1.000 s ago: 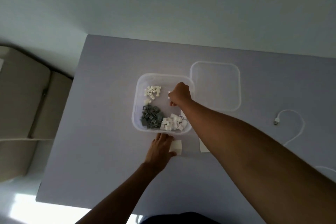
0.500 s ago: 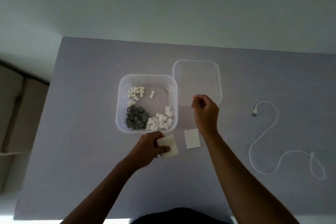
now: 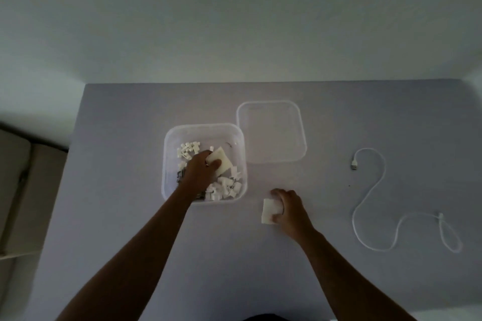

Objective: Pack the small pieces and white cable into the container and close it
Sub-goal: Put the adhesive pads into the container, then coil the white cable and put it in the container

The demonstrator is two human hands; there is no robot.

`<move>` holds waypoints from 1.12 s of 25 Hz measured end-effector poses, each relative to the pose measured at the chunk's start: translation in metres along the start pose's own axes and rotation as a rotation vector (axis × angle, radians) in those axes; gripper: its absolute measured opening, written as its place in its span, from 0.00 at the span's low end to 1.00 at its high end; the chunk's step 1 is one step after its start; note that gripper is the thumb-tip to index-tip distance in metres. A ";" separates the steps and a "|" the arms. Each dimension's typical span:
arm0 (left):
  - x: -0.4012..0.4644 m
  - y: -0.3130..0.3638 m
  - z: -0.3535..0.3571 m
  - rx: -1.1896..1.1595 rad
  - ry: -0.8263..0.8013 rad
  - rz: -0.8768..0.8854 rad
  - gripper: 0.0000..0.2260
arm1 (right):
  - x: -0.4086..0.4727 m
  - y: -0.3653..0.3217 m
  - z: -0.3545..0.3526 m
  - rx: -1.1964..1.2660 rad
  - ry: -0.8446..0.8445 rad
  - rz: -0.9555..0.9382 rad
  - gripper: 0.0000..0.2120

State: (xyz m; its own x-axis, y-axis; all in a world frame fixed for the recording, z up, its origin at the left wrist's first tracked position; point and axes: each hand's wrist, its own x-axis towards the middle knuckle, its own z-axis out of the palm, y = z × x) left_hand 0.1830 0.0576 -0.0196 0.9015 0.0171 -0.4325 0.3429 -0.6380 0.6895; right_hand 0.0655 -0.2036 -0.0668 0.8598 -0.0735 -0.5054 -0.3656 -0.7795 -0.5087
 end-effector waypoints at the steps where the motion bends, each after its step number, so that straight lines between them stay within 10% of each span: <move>1: 0.010 -0.002 0.004 -0.001 -0.023 -0.019 0.15 | 0.003 -0.001 -0.003 0.013 0.005 0.028 0.27; 6: 0.038 -0.005 0.007 0.111 0.036 -0.020 0.15 | 0.008 -0.026 -0.045 0.233 0.130 0.049 0.04; 11: 0.042 -0.008 -0.002 0.187 0.093 -0.002 0.15 | 0.033 -0.098 -0.080 0.272 0.173 -0.214 0.05; 22: 0.046 -0.001 -0.011 0.242 0.119 0.055 0.15 | 0.125 -0.185 -0.057 -0.477 -0.062 -0.354 0.18; 28: 0.043 0.027 -0.019 0.249 0.317 0.158 0.14 | 0.124 -0.163 -0.065 -0.089 0.151 -0.437 0.12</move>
State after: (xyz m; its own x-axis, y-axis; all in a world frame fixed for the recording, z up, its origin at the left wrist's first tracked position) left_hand 0.2361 0.0558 -0.0083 0.9877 0.1148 -0.1062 0.1547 -0.8174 0.5549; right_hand 0.2549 -0.1263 -0.0018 0.9711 0.1883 -0.1466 0.0681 -0.8075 -0.5859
